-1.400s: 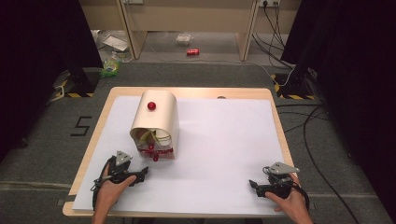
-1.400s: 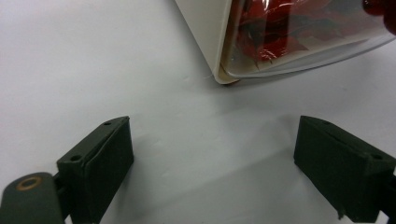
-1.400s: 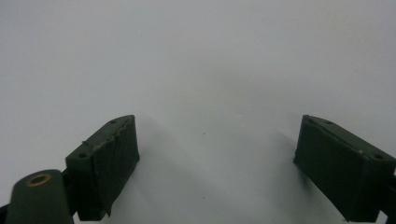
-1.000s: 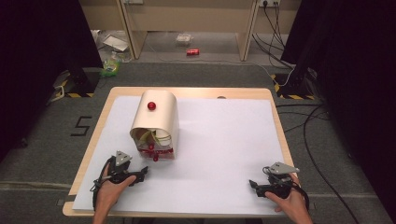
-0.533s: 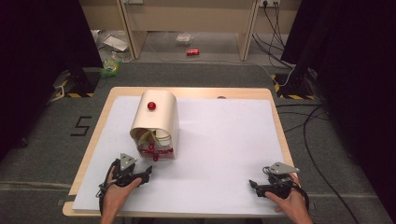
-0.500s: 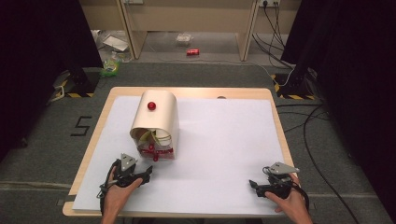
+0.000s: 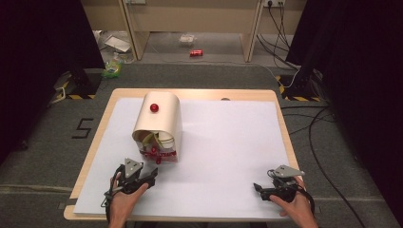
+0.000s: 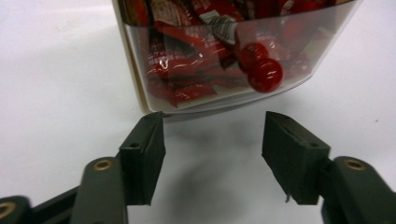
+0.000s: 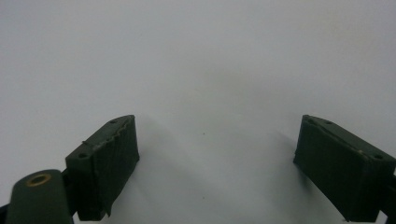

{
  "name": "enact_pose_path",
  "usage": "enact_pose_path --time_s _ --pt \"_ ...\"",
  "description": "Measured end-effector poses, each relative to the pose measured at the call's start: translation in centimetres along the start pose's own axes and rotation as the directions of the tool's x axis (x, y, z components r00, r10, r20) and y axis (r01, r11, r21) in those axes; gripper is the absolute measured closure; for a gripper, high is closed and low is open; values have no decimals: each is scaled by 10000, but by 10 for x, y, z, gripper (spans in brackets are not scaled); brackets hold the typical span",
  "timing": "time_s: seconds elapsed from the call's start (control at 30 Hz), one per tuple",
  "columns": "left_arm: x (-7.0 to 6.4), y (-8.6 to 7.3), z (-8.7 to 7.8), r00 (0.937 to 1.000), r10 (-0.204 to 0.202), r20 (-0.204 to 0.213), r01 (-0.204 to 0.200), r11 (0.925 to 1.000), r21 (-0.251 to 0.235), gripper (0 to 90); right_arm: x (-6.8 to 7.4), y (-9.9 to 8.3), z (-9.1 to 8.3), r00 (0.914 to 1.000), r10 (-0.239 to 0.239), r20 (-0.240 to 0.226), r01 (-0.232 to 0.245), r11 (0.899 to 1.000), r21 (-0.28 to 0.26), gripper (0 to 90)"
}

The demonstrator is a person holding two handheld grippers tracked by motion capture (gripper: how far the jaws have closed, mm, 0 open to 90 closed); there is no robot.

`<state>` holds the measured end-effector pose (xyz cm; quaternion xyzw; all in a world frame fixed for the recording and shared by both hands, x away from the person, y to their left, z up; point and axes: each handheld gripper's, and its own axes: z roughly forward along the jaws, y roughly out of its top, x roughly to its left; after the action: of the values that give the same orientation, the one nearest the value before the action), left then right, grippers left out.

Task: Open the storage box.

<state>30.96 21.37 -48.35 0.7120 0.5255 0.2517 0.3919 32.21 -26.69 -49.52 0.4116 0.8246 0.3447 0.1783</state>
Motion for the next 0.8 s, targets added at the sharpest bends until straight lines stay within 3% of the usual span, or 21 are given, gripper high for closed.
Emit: enact_pose_path --time_s 0.3,0.8 --pt "-11 5 -1 9999 137 -54 -139 9993 -360 544 0 0 0 10000 3 0 -3 10000 6 137" --pt "-19 11 -3 9998 63 -176 -76 9971 -759 592 0 0 0 10000 5 -5 -5 10000 2 137"
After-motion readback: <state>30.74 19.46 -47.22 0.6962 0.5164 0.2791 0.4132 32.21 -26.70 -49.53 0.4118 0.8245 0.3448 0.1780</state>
